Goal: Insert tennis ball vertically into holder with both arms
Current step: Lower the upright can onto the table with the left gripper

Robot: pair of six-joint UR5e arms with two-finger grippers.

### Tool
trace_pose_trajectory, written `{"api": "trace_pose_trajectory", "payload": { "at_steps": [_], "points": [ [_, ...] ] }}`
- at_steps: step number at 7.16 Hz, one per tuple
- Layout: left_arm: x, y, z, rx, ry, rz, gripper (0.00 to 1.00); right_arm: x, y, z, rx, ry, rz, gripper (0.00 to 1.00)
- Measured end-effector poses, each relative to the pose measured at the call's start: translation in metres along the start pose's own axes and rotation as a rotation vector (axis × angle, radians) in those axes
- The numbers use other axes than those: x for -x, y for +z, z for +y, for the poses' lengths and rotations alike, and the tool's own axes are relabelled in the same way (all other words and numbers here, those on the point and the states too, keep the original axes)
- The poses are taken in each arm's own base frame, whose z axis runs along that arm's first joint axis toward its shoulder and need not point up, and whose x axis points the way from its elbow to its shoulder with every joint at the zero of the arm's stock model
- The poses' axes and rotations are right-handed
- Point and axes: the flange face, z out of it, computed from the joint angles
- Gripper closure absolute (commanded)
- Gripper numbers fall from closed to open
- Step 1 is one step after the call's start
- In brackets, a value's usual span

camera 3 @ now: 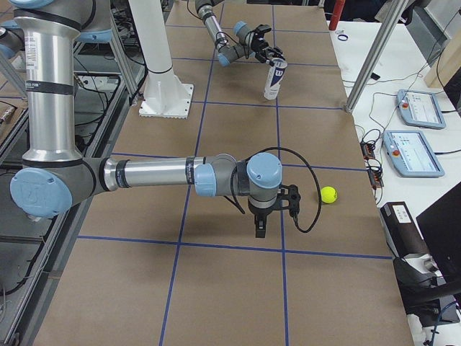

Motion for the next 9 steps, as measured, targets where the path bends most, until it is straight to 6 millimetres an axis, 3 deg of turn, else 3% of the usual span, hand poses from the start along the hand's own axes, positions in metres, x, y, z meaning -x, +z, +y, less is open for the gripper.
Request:
{"api": "trace_pose_trajectory", "payload": {
  "at_steps": [3,9],
  "points": [
    [-0.008,-0.006,0.012,-0.002,-0.009,0.002,0.65,-0.001,0.001,0.000,0.003,0.002,0.000,0.01],
    [-0.018,-0.008,0.016,-0.027,-0.027,0.012,0.66,-0.003,0.002,0.000,0.005,0.002,0.000,0.01]
  ]
}}
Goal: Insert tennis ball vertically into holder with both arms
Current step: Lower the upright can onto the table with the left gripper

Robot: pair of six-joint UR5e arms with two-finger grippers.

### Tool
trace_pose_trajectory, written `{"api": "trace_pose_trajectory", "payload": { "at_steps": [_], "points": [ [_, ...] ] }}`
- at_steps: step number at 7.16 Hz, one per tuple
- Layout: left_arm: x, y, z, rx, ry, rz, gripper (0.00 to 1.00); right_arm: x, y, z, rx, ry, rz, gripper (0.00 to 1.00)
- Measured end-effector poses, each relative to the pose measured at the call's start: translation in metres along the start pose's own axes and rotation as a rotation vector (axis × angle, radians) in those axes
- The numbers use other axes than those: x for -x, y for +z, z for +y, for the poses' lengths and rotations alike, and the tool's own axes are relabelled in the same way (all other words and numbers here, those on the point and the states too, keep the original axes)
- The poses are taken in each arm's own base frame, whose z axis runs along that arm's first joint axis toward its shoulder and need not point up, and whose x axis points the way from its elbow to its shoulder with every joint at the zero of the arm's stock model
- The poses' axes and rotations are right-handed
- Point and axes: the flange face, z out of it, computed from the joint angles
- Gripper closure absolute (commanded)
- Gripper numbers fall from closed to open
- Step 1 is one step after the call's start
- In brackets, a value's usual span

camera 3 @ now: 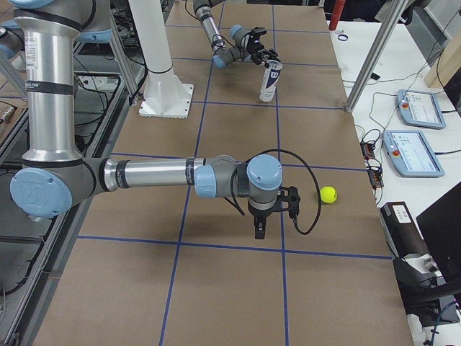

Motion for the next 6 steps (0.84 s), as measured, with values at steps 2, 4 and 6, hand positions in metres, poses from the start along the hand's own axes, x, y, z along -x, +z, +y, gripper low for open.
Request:
{"api": "trace_pose_trajectory", "payload": {
  "at_steps": [2,4,6],
  "points": [
    [-0.0018,-0.0006,0.0039,0.002,-0.003,0.000,0.56,-0.0001,0.0001,0.0000,0.000,0.001,0.000,0.01],
    [-0.0027,-0.0001,0.0041,0.001,-0.004,0.001,0.43,-0.0001,0.0001,0.0000,0.000,0.001,0.000,0.01],
    [-0.0040,-0.0004,0.0053,0.003,-0.006,0.002,0.26,-0.0009,0.0008,0.0001,0.002,0.001,0.001,0.01]
  ]
}}
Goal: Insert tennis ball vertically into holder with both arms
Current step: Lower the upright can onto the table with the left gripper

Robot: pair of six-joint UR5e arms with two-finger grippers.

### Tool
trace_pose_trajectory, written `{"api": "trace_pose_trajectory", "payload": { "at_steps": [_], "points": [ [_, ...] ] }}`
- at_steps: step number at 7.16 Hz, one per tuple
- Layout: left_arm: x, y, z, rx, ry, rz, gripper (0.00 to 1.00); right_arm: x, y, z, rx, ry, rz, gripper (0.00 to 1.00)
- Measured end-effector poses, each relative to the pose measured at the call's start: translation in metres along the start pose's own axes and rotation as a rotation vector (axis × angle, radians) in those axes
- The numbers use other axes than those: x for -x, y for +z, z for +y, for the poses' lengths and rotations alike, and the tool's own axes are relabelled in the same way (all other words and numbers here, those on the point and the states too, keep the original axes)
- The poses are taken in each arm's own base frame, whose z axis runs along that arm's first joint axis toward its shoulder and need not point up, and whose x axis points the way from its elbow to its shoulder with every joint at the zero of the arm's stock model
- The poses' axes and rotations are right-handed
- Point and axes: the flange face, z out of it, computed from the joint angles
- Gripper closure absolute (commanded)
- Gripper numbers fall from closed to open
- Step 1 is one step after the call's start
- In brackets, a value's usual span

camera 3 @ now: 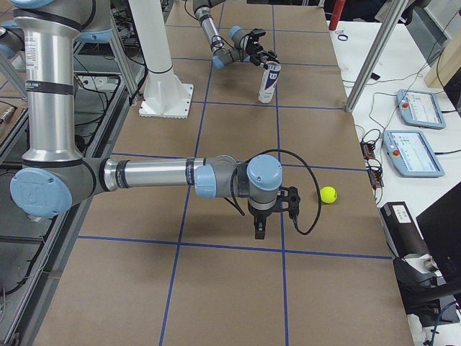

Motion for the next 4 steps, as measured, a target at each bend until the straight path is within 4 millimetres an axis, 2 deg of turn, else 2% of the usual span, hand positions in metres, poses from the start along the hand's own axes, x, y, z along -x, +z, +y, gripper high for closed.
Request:
{"api": "trace_pose_trajectory", "payload": {
  "at_steps": [3,4],
  "points": [
    [-0.0022,0.0001,0.0007,0.001,-0.002,0.003,0.10,-0.0014,0.0012,0.0002,0.002,0.002,0.001,0.01],
    [-0.0024,0.0001,0.0008,0.001,-0.002,0.003,0.08,-0.0027,0.0024,0.0003,0.005,0.004,0.000,0.01]
  ]
}}
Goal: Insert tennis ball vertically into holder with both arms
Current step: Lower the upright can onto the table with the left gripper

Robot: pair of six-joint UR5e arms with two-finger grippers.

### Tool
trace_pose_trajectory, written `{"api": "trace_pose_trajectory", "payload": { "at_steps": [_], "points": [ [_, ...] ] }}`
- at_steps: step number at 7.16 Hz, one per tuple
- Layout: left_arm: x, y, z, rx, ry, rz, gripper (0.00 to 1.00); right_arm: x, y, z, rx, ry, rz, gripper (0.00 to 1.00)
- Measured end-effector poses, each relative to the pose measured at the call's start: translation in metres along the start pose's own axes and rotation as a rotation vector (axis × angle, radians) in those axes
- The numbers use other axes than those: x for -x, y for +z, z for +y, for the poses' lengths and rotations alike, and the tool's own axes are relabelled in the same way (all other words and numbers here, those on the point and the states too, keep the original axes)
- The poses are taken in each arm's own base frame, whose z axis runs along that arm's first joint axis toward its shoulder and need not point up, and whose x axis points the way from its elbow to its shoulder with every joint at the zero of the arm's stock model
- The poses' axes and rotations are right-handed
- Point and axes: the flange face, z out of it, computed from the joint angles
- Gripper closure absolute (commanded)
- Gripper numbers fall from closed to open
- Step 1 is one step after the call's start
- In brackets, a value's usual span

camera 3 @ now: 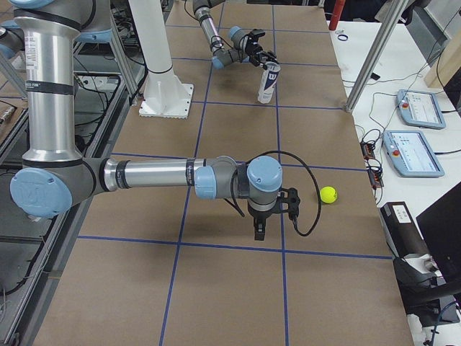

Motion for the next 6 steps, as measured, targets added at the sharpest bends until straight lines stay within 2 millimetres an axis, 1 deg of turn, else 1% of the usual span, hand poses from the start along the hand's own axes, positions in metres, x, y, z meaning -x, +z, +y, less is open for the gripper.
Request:
{"api": "trace_pose_trajectory", "payload": {
  "at_steps": [3,6],
  "points": [
    [0.0000,0.0000,0.0001,0.000,0.000,0.000,0.08,-0.0014,0.0013,0.0000,0.003,0.002,0.000,0.01],
    [-0.0018,0.0011,-0.0024,-0.005,-0.003,0.003,0.01,-0.0012,0.0011,-0.0009,0.002,0.002,0.000,0.01]
  ]
}}
